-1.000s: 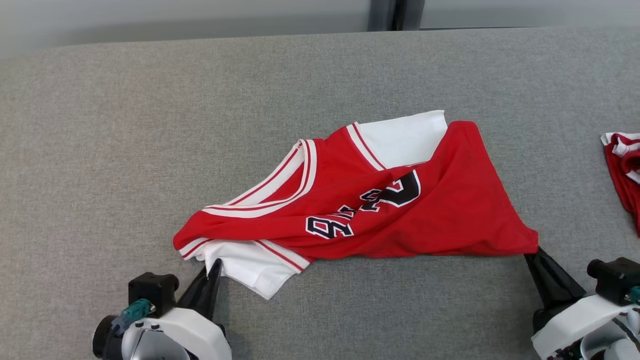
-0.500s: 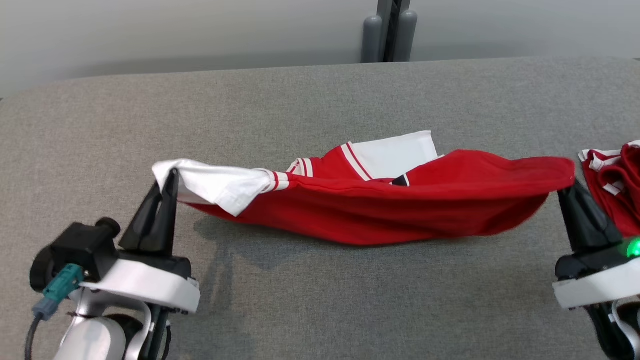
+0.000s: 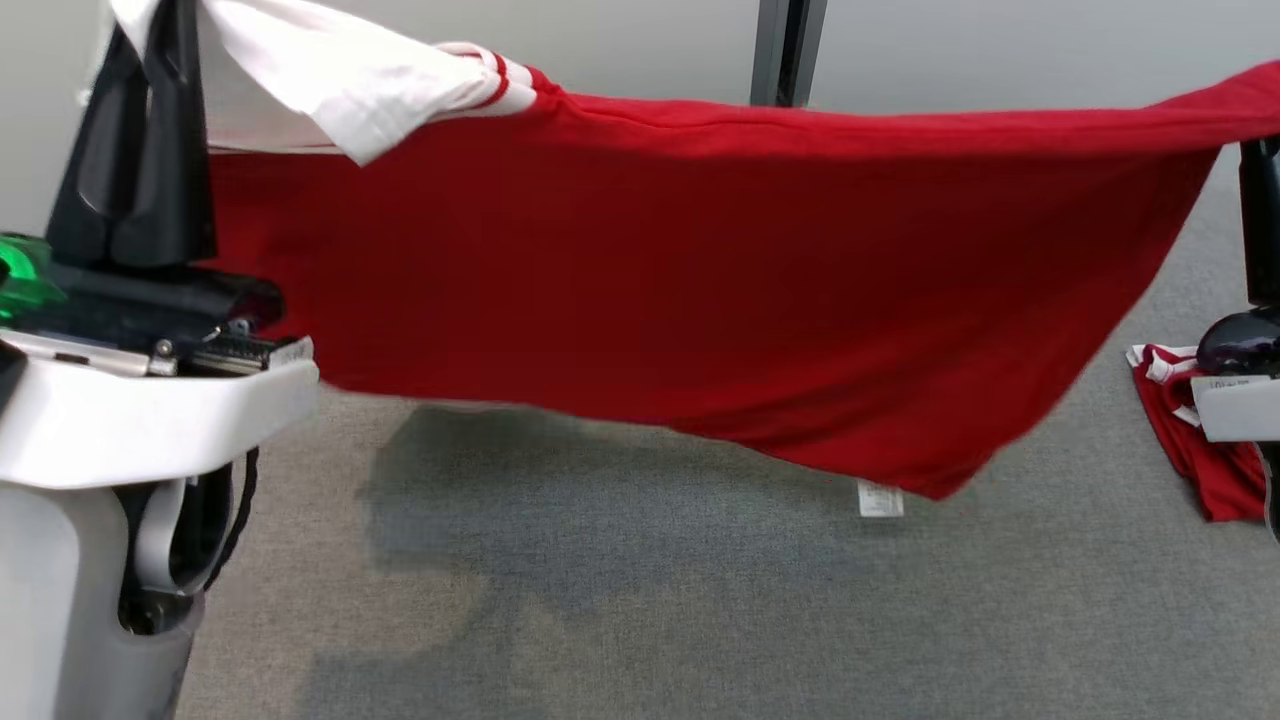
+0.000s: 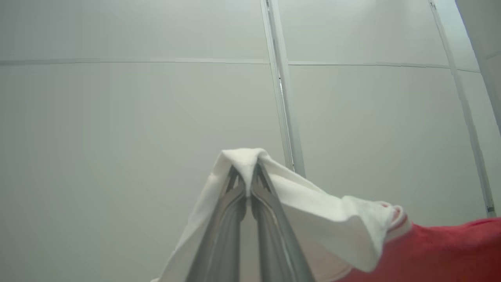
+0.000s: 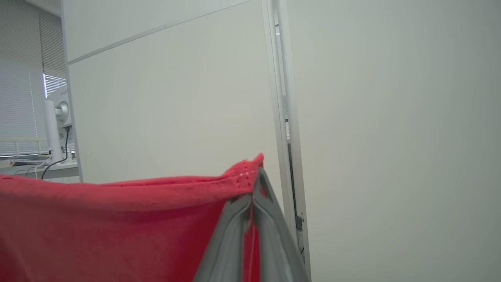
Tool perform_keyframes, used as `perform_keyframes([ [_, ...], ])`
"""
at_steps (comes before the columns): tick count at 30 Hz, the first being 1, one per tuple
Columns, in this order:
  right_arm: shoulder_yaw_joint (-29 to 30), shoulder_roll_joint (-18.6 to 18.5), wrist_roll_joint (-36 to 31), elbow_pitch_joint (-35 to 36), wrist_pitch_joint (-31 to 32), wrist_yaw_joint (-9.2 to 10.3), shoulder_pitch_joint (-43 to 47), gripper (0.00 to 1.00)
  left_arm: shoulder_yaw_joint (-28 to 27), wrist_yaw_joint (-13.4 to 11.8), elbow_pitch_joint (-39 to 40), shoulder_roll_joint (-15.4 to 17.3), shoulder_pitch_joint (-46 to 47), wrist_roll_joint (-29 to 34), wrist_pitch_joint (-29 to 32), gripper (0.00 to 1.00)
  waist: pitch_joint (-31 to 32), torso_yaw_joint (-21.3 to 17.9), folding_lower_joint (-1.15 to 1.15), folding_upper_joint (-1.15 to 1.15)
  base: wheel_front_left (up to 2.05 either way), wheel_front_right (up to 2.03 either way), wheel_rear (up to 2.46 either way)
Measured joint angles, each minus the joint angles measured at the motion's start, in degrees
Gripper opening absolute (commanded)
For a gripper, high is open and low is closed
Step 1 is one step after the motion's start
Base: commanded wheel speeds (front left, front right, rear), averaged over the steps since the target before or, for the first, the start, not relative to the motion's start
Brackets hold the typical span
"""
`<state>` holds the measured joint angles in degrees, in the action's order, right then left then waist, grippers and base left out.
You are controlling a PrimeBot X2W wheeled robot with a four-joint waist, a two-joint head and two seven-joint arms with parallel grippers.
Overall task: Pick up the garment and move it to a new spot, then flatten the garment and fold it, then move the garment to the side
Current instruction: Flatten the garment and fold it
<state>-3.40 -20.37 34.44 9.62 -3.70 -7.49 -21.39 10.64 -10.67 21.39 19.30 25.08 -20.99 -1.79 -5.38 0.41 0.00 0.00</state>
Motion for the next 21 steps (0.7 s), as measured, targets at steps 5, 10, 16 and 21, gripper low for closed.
perform_keyframes([
  [5,0.3,1.3,0.1,1.4,2.9,0.0,-2.5,0.0,-0.3,0.1,0.8,0.8,5.4,0.8,0.7,0.0,1.6,-0.4,0.0,0.0,0.0,0.0,0.0],
  [10,0.2,2.2,-0.1,2.1,4.8,0.0,-2.8,0.0,0.5,0.5,0.5,0.9,8.1,0.9,1.9,0.0,2.1,-1.1,0.0,0.0,0.0,0.0,0.0],
  [16,-1.1,2.2,-1.7,-0.8,6.1,0.0,-6.9,0.0,1.6,1.8,-3.4,0.1,11.8,-0.3,2.5,0.0,0.5,-1.5,0.0,0.0,0.0,0.0,0.0],
  [21,-6.1,-0.4,-4.9,-11.0,5.4,0.0,-18.5,0.0,3.7,5.3,-16.7,-1.6,20.8,-1.0,0.5,0.0,-2.8,-1.5,0.0,0.0,0.0,0.0,0.0],
])
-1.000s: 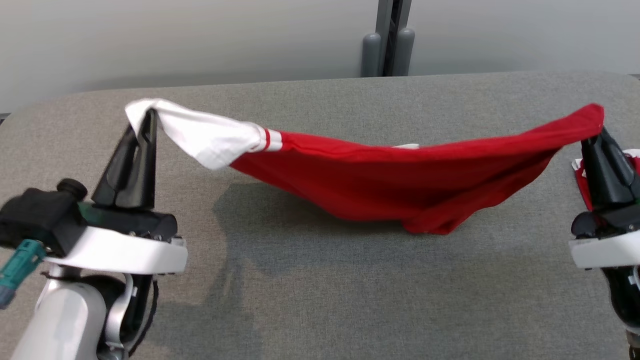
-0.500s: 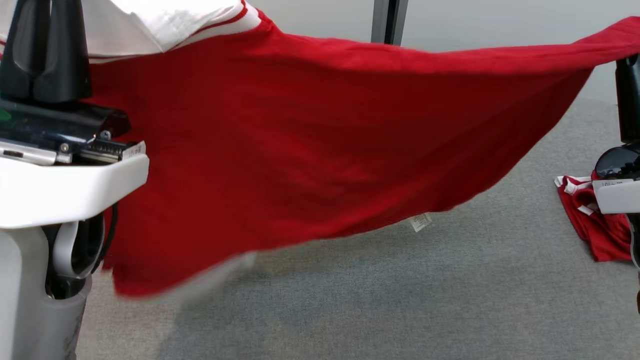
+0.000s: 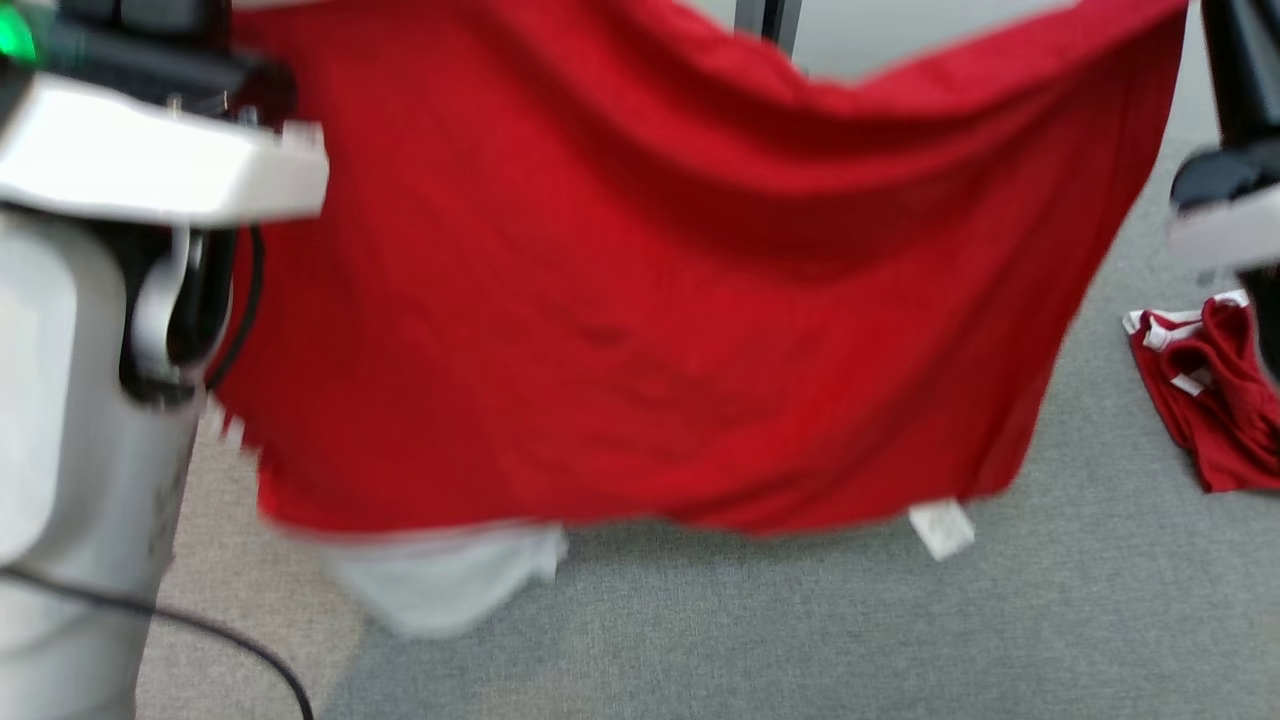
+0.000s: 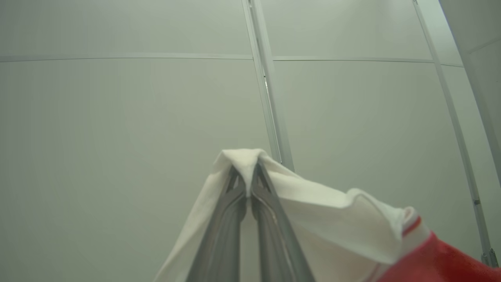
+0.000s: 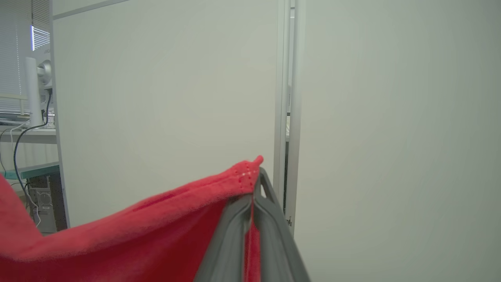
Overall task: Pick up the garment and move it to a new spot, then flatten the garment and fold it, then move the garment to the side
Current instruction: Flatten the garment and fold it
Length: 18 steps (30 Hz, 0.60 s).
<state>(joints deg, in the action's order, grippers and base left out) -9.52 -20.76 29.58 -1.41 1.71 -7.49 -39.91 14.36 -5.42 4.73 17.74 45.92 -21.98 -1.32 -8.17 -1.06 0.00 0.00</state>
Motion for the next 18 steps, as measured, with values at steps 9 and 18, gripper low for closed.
perform_keyframes([
  [9,-8.1,0.3,0.2,-23.6,-6.0,0.0,-23.2,0.0,3.5,6.3,-30.6,-4.4,23.2,1.1,-5.5,0.0,-6.3,0.8,0.0,0.0,0.0,0.0,0.0],
  [18,-7.6,8.0,1.5,-48.7,-15.5,0.02,-41.0,0.0,3.7,7.4,-56.2,-5.6,40.0,2.6,-10.2,0.0,-10.8,-0.9,0.0,0.0,0.0,0.0,0.0],
])
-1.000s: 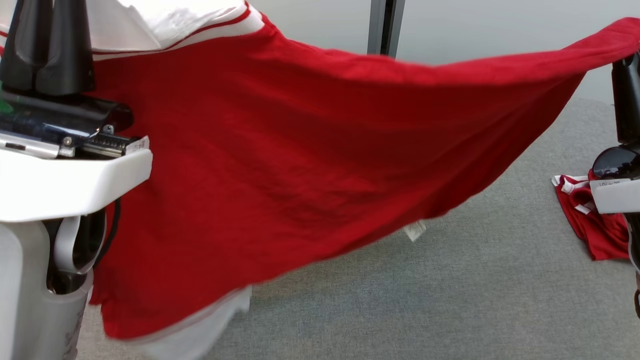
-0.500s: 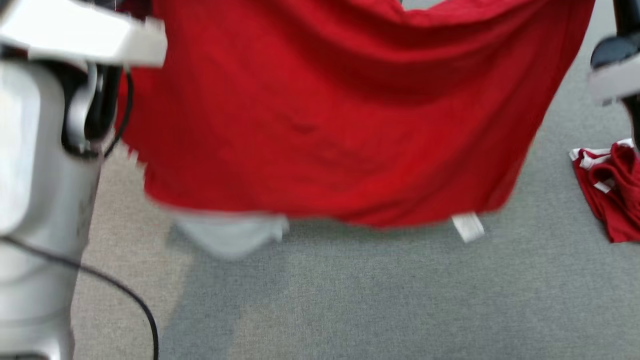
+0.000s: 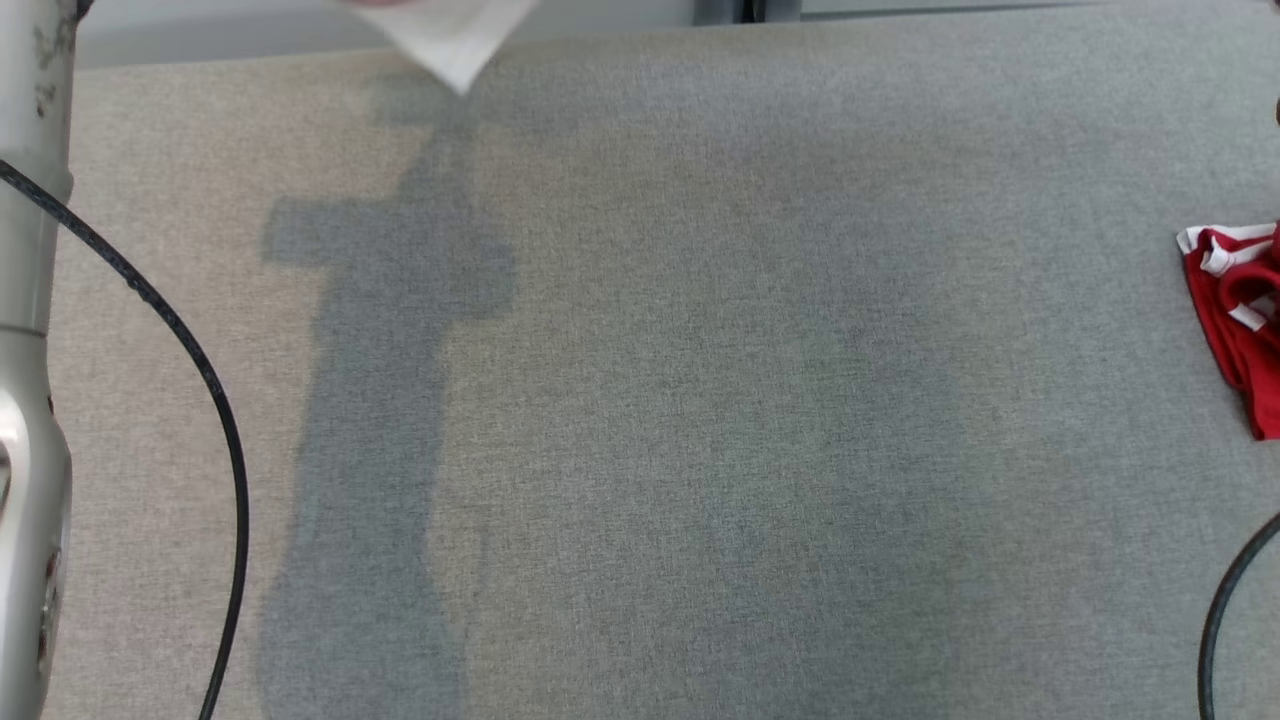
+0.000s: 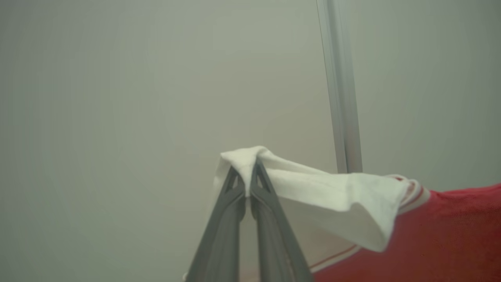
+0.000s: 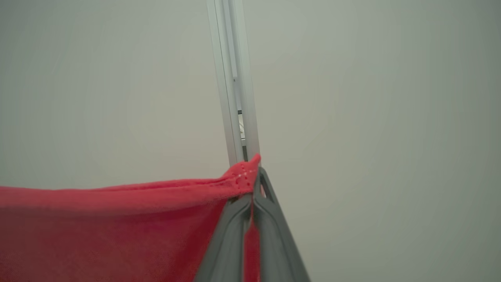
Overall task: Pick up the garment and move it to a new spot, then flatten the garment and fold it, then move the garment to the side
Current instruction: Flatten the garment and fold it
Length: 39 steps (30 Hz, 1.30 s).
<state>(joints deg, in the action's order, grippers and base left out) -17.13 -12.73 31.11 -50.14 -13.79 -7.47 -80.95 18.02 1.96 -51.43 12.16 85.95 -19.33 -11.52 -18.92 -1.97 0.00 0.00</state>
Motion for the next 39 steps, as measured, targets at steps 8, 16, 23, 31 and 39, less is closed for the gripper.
perform_keyframes([
  [8,-3.7,2.9,-0.7,-9.3,-1.0,-0.02,-4.3,0.0,0.5,2.3,-9.2,-2.6,3.6,-0.7,-2.7,0.0,-4.0,0.3,0.0,0.0,0.0,0.0,0.0],
  [16,-10.4,1.4,4.1,-9.2,-1.2,-0.01,1.0,0.0,0.2,5.1,-14.1,-5.8,-3.1,-4.8,-3.2,0.0,-6.6,1.9,0.0,0.0,0.0,0.0,0.0],
  [23,-13.3,-2.5,10.1,-0.2,-1.3,-0.01,13.3,0.0,0.1,5.3,-5.9,-6.8,-14.7,-6.5,-3.4,0.0,-5.6,2.9,0.0,0.0,0.0,0.0,0.0],
  [31,-12.7,-4.7,14.0,12.6,-1.3,-0.02,35.2,0.0,-2.2,4.8,12.2,-5.5,-39.9,-7.0,-3.4,0.0,-1.7,2.8,0.0,0.0,0.0,0.0,0.0],
  [39,-11.0,-6.6,15.2,20.0,-1.3,-0.02,53.5,0.0,-3.2,0.3,33.1,-2.8,-66.7,-10.6,2.4,0.0,4.0,2.1,0.0,0.0,0.0,0.0,0.0],
])
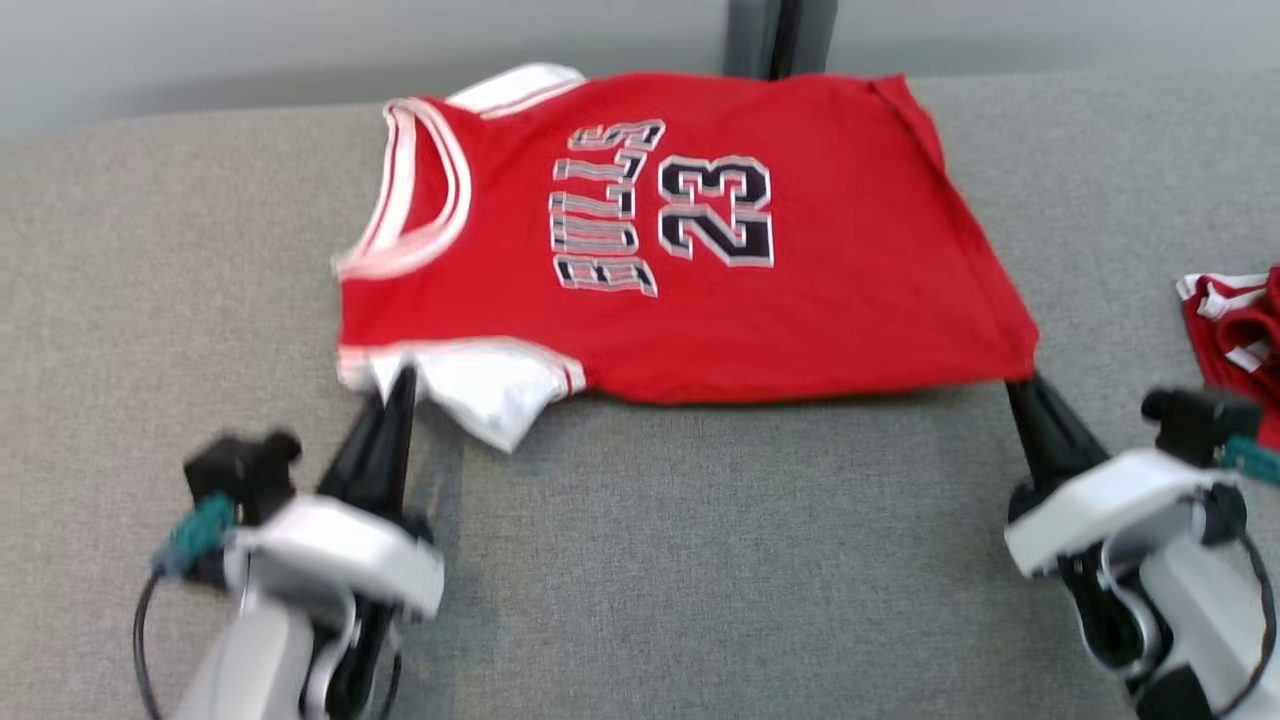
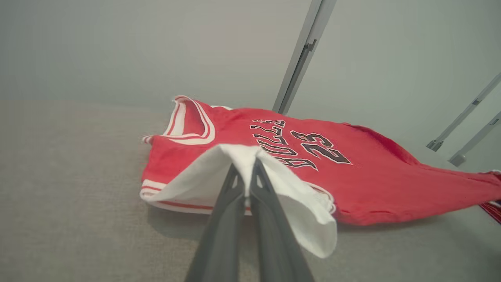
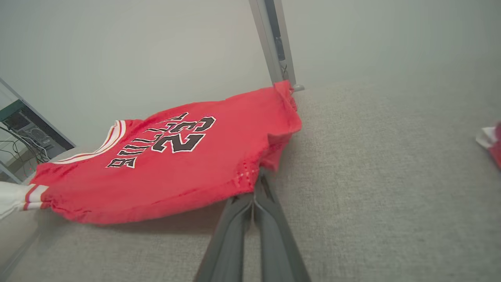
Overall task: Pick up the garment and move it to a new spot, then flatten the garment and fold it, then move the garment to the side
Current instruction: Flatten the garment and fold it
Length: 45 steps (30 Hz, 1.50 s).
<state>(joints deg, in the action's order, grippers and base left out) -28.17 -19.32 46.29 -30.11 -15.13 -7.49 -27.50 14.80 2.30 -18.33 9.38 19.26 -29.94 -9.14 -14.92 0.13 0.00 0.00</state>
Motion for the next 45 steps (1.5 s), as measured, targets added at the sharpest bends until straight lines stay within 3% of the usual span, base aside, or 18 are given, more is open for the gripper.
perform_keyframes([
  [2,0.1,-0.4,0.0,0.9,0.0,0.0,3.4,0.0,0.0,-1.8,6.3,1.2,-6.9,-0.9,3.2,0.0,1.5,-0.1,0.0,0.0,0.0,0.0,0.0],
  [4,0.7,-1.2,0.2,2.3,0.2,0.0,10.0,0.0,-0.5,-5.2,18.6,3.2,-17.7,-3.2,10.4,0.0,4.4,0.0,0.0,0.0,0.0,0.0,0.0],
  [7,2.3,-2.0,0.2,4.0,1.0,0.0,15.0,0.0,-0.8,-7.7,26.2,4.8,-24.7,-4.6,15.1,0.0,6.4,0.5,0.0,0.0,0.0,0.0,0.0],
  [14,8.4,-2.2,-1.9,10.7,5.1,0.0,28.3,0.0,0.2,-12.4,37.5,8.1,-36.9,-6.3,24.8,0.0,10.2,2.3,0.0,0.0,0.0,0.0,0.0],
  [21,16.5,0.5,-6.7,21.5,13.1,0.0,40.9,0.0,0.6,-15.9,44.4,10.4,-44.7,-7.5,30.9,0.0,12.8,3.5,0.0,0.0,0.0,0.0,0.0],
  [31,22.5,5.0,-12.5,33.1,23.0,0.0,45.7,0.0,-1.4,-15.4,45.0,11.4,-42.4,-9.1,31.5,0.0,11.4,2.9,0.0,0.0,0.0,0.0,0.0],
  [38,24.8,6.9,-14.2,34.9,28.7,0.0,39.9,0.0,-2.4,-12.0,41.4,11.8,-32.9,-10.2,31.1,0.0,7.4,1.8,0.0,0.0,0.0,0.0,0.0],
  [45,25.9,6.8,-14.6,32.8,29.9,0.0,33.0,0.0,-2.6,-8.5,34.7,11.5,-21.5,-10.6,29.8,0.0,1.8,1.0,0.0,0.0,0.0,0.0,0.0],
])
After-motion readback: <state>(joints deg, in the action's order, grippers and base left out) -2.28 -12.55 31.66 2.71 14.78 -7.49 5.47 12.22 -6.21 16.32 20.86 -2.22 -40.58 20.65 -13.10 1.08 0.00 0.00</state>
